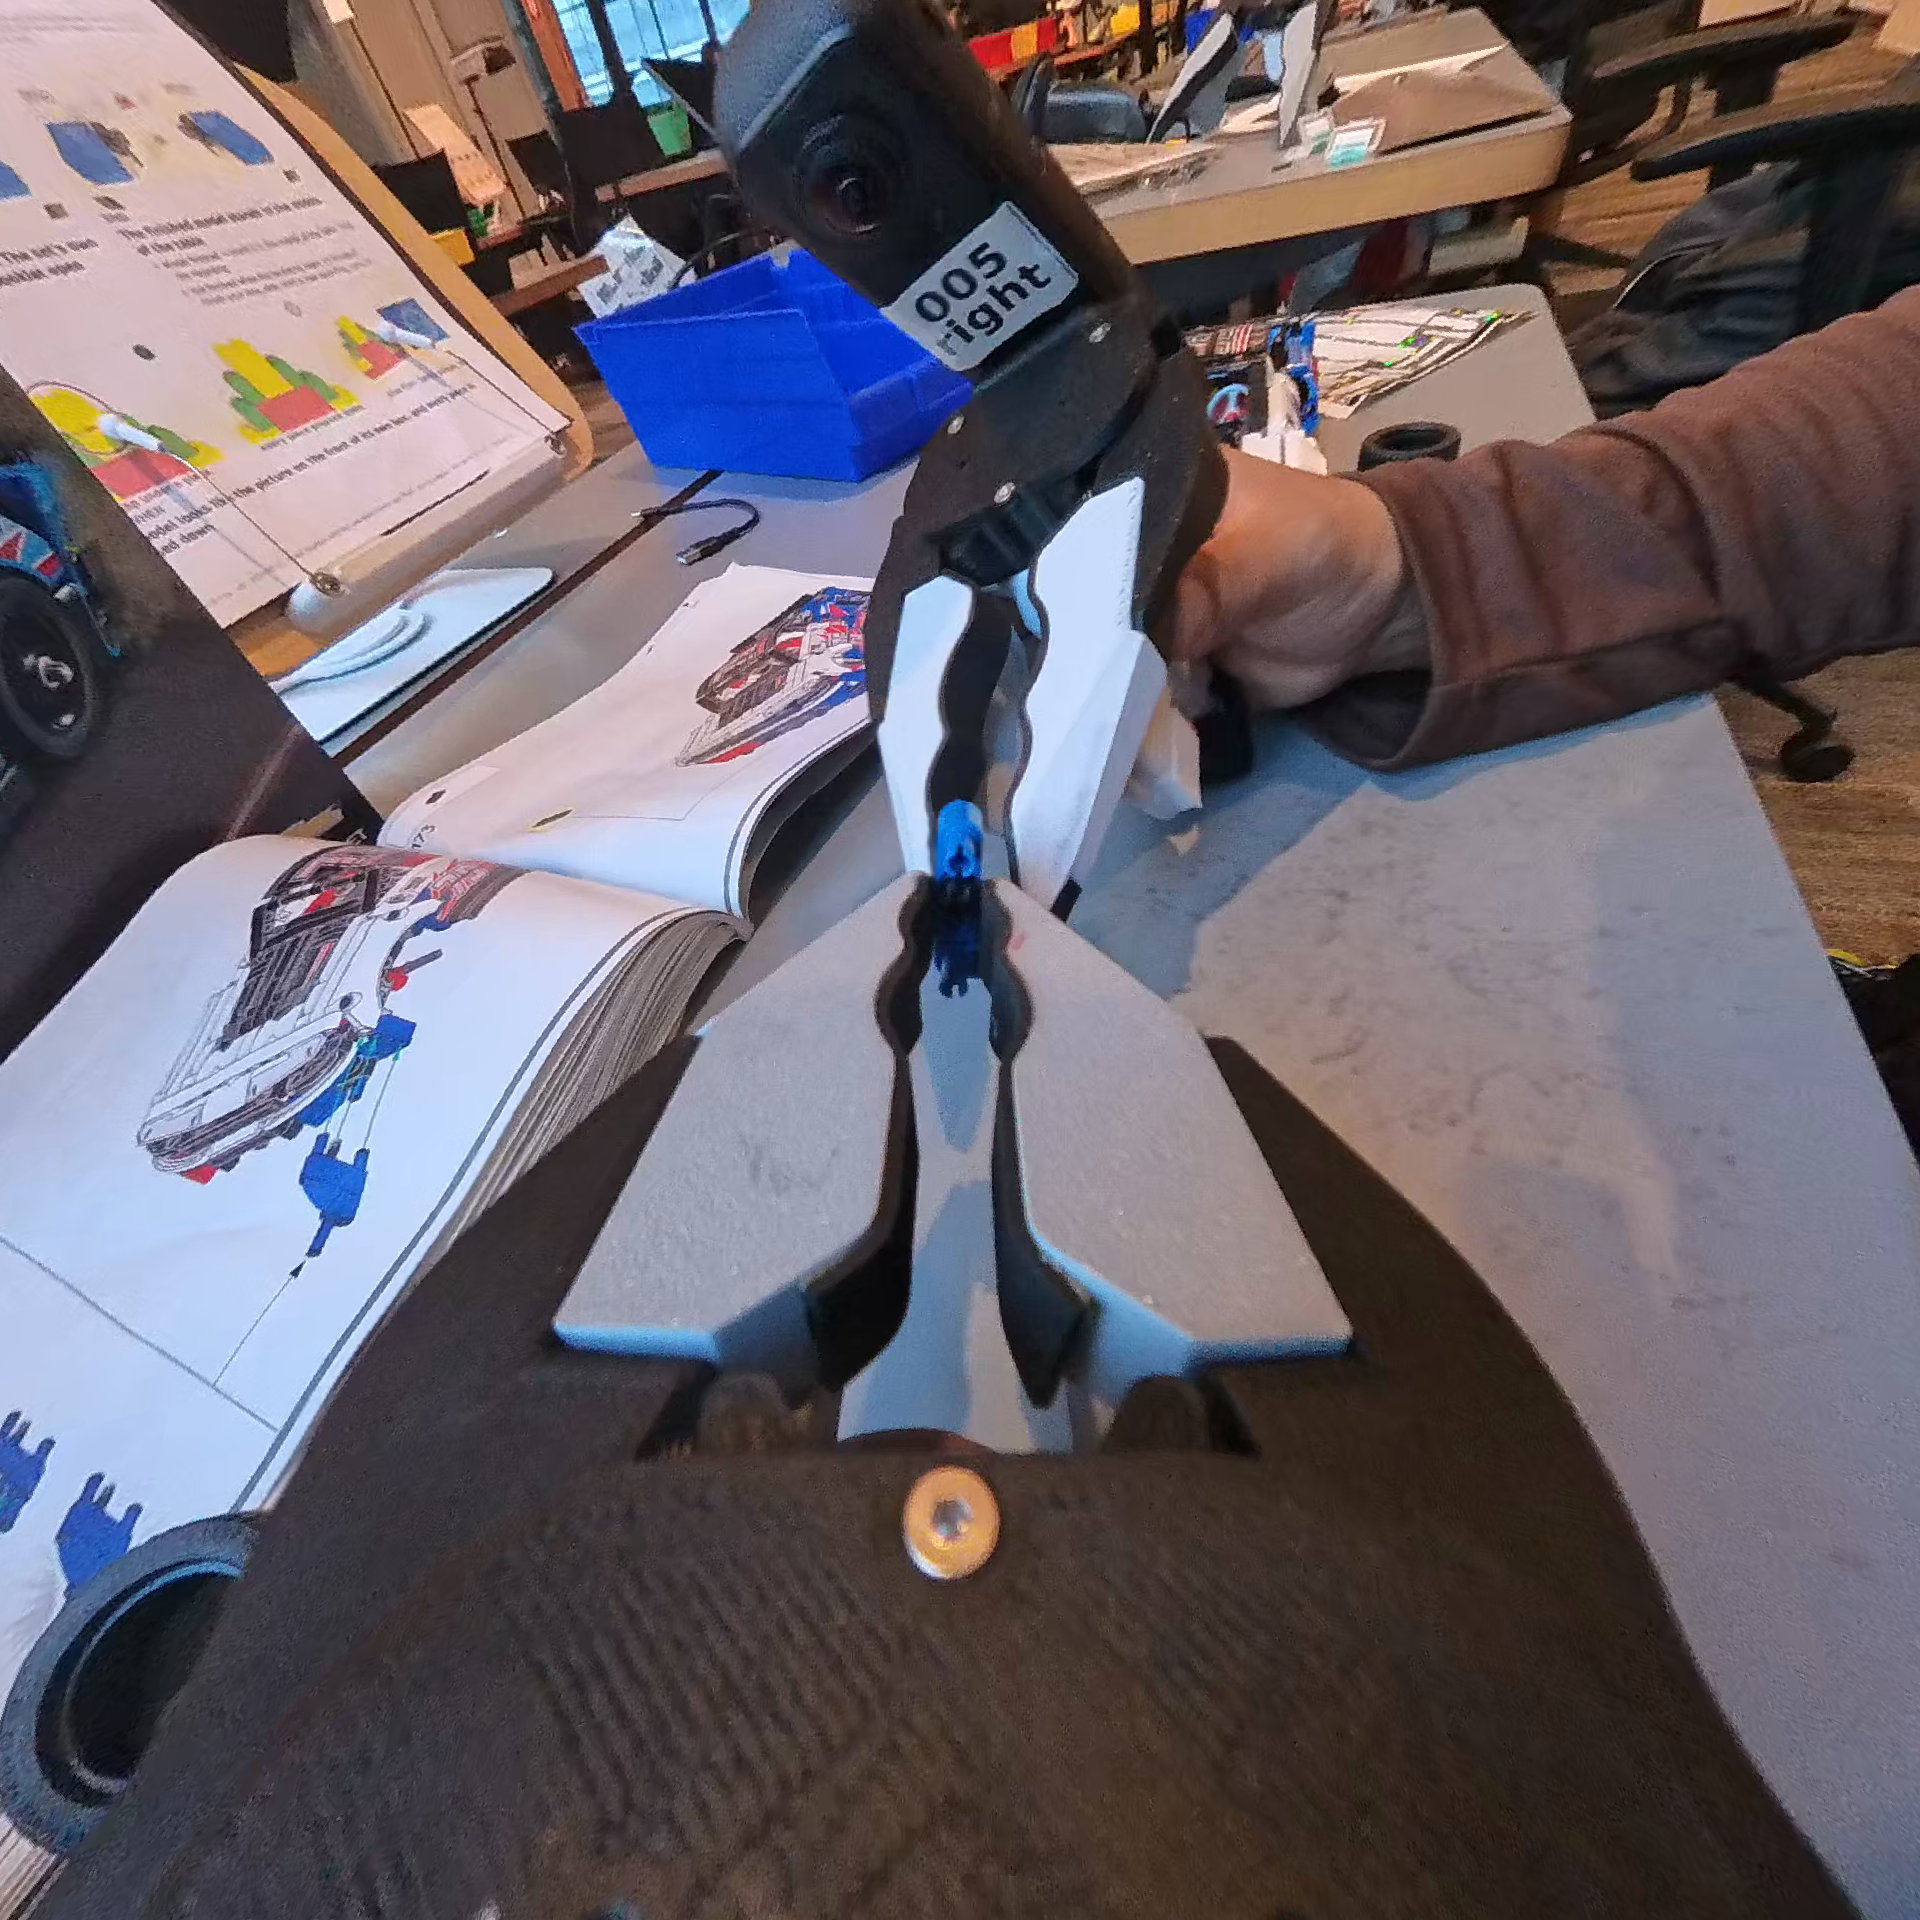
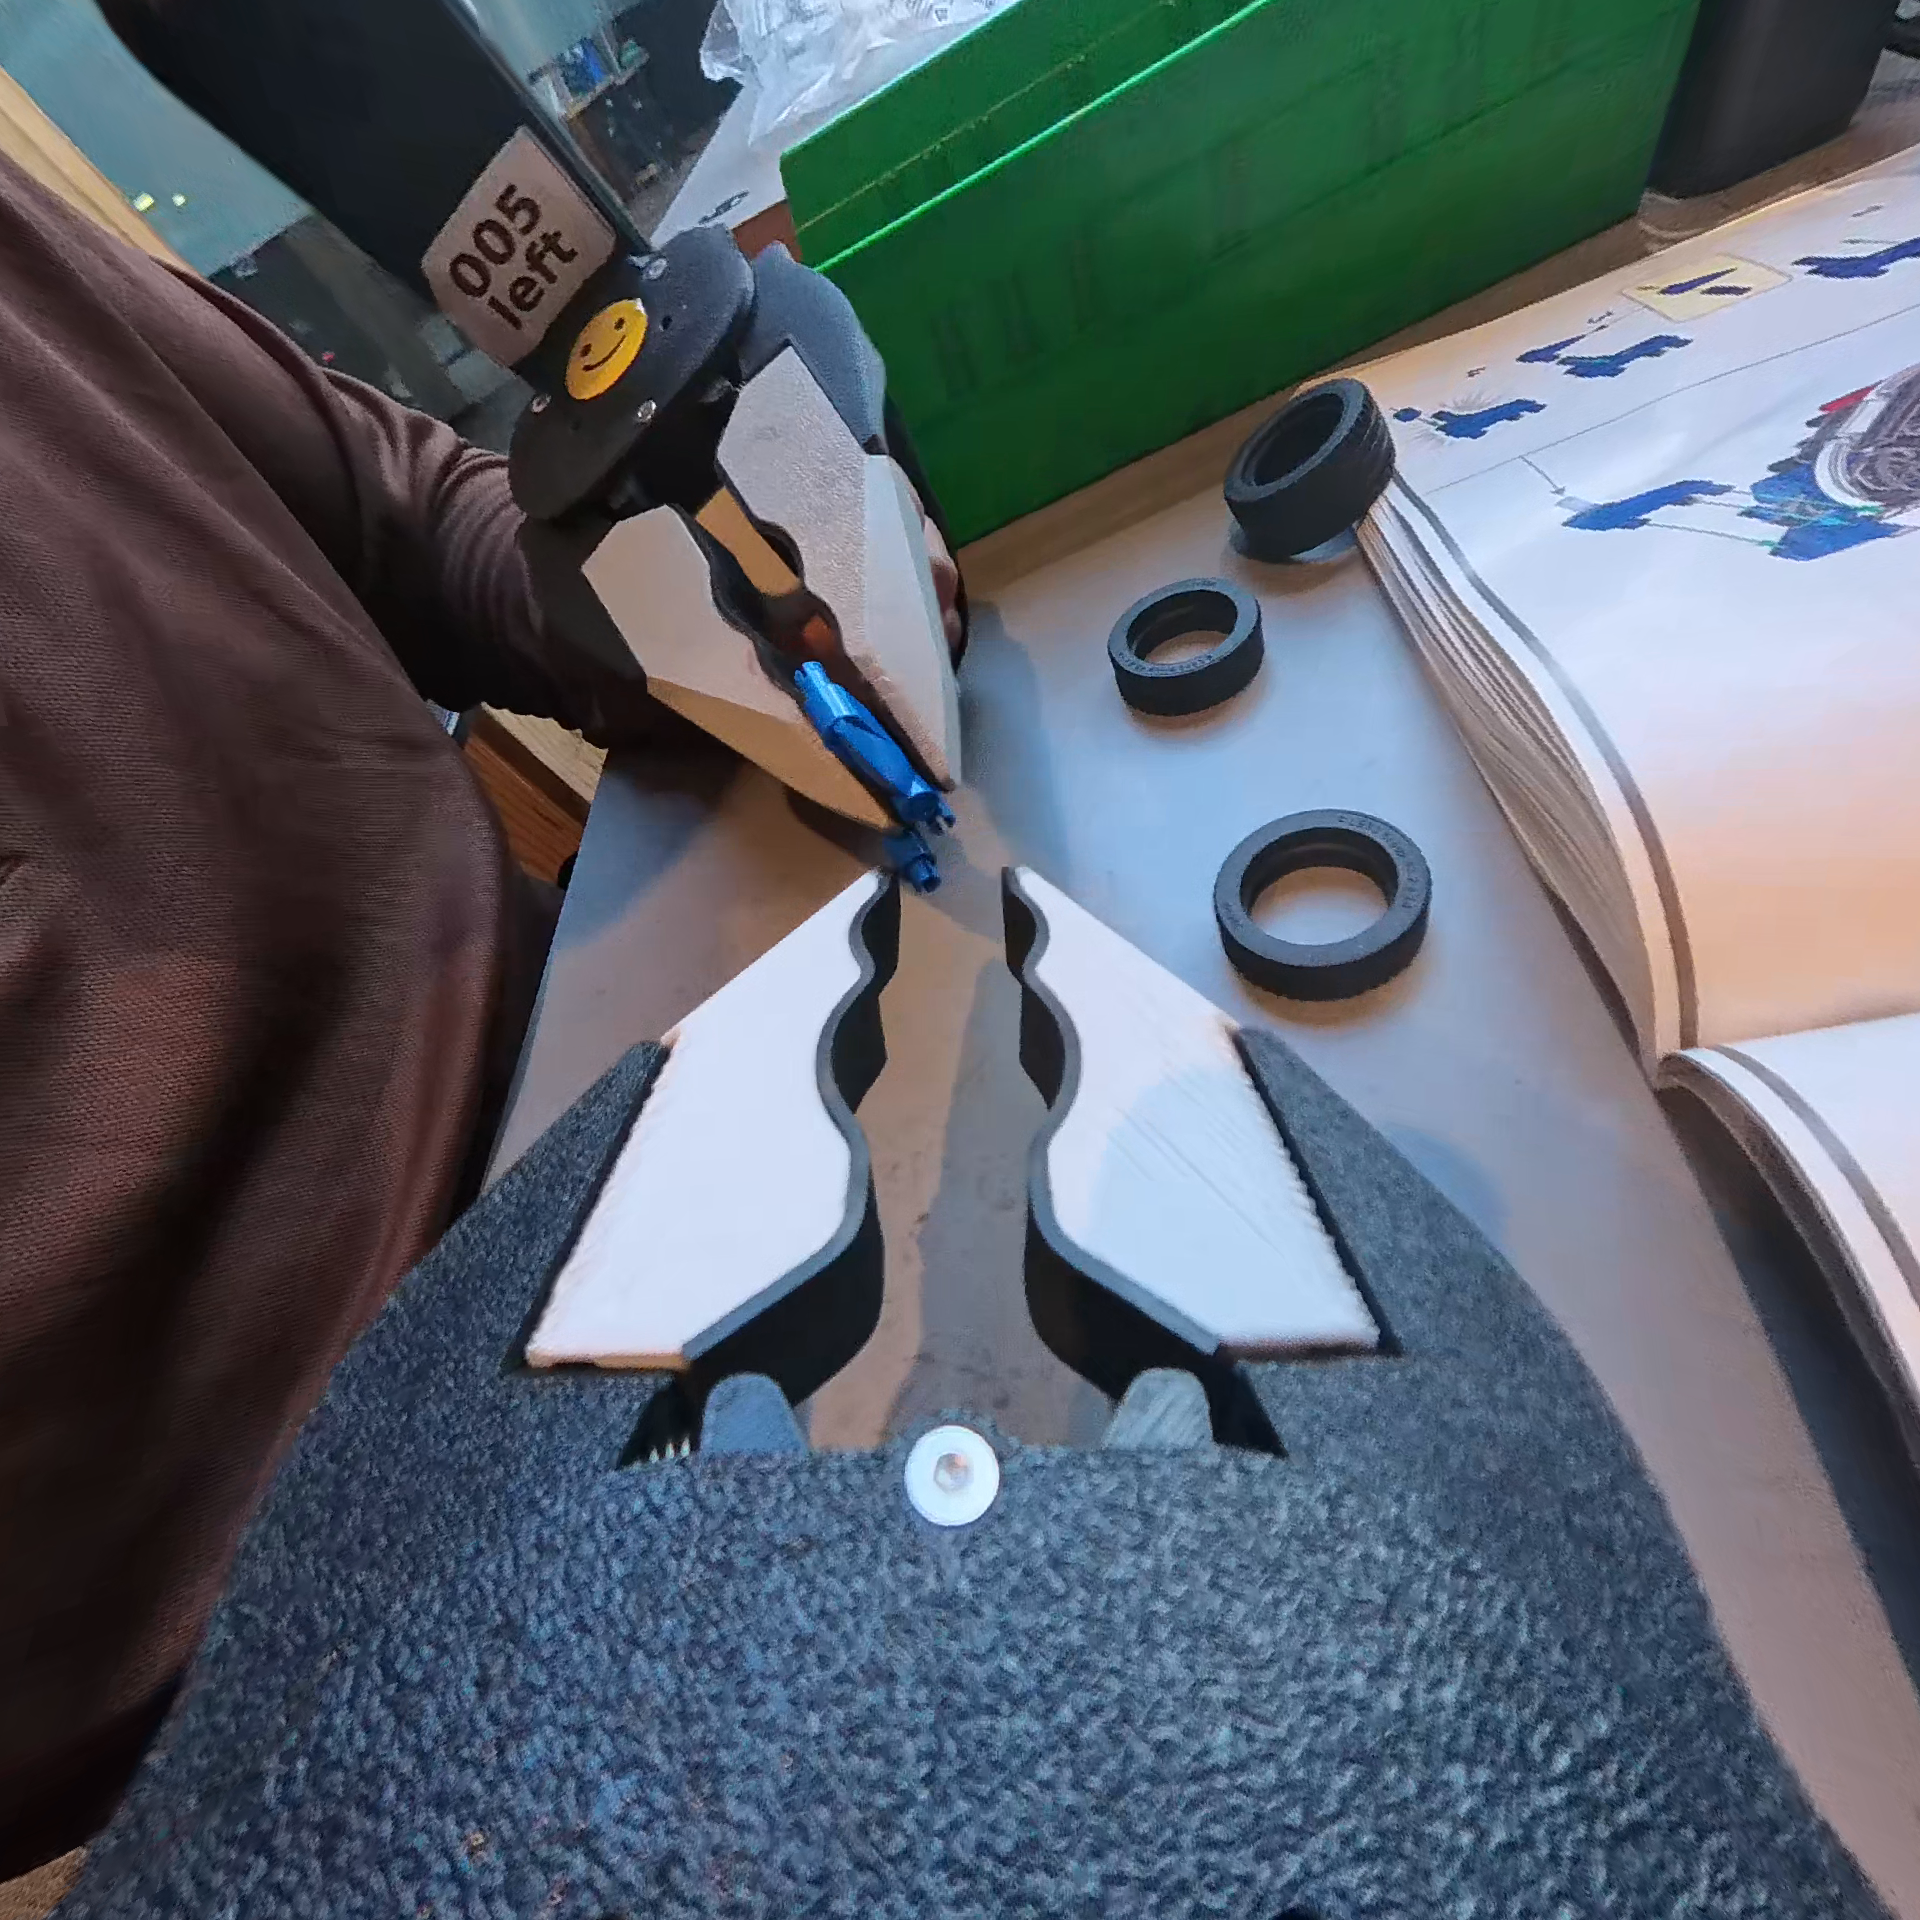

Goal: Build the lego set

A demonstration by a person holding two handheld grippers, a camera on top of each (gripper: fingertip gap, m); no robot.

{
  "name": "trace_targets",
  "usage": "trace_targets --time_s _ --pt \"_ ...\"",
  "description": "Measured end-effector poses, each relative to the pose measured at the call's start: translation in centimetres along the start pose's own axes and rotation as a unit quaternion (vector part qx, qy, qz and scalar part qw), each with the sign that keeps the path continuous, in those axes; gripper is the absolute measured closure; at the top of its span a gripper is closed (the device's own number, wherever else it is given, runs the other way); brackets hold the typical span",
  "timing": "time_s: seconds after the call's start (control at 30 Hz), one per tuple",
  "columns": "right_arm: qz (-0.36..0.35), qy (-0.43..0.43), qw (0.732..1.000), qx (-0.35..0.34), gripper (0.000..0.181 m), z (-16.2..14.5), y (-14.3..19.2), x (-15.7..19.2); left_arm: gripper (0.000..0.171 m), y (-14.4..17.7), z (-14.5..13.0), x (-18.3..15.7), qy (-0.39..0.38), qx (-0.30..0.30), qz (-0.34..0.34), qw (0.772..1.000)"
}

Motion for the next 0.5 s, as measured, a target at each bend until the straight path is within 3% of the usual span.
trace_targets --time_s 0.07,0.5 --pt "0.010 0.006 1.000 -0.002 0.173 0.02 0.03 0.32 0.167 -0.02 -0.05 0.04 0.000 0.000 0.000 1.000" --pt "0.024 -0.002 1.000 -0.007 0.174 0.07 0.13 0.38 0.166 -0.03 -0.13 0.19 0.021 0.005 -0.004 1.000"
Point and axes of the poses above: each gripper's, where its closed fingertips meet, y back along the fingers, z out of its top, x = y × z across the jaws, the point moved 6 cm from there along y, back along the fingers, and after that the axes turned 8 degrees about -z, right-handed, at the moved point
